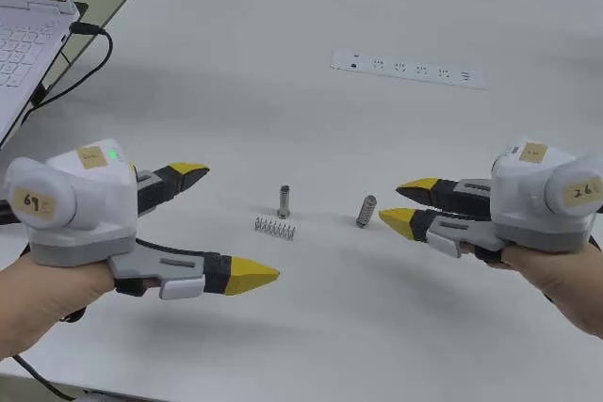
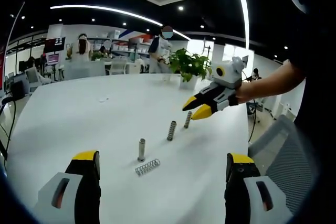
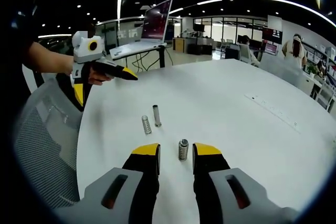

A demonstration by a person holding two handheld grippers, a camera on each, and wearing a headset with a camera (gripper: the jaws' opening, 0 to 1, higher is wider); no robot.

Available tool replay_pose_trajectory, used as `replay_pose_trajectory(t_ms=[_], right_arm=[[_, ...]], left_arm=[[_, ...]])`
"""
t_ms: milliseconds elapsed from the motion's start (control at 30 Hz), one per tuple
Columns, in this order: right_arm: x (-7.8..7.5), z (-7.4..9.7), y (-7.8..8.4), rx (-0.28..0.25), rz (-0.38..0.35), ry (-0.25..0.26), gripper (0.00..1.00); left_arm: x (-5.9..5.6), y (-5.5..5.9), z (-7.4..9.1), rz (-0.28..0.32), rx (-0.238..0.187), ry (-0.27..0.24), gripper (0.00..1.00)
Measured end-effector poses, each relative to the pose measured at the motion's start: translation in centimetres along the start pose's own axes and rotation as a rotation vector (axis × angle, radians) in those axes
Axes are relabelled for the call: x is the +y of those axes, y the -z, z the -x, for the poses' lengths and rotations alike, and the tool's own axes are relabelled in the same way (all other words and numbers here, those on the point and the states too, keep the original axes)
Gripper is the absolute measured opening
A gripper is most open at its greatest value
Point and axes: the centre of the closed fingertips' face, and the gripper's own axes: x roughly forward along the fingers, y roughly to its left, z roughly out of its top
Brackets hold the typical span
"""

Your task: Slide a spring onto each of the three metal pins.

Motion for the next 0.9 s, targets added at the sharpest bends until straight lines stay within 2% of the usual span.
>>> replay_pose_trajectory(t_ms=[167,433,900], right_arm=[[0.6,0.3,0.2,0.002,0.000,-0.009,0.22],[1.9,0.1,-0.4,-0.009,0.019,-0.038,0.22],[4.1,-2.2,-2.4,-0.021,0.054,-0.106,0.21]], left_arm=[[0.2,-0.1,0.2,0.002,-0.003,-0.008,0.98],[0.4,0.1,0.4,0.002,0.001,-0.013,0.97],[0.6,0.1,0.8,0.003,0.001,-0.018,0.98]])
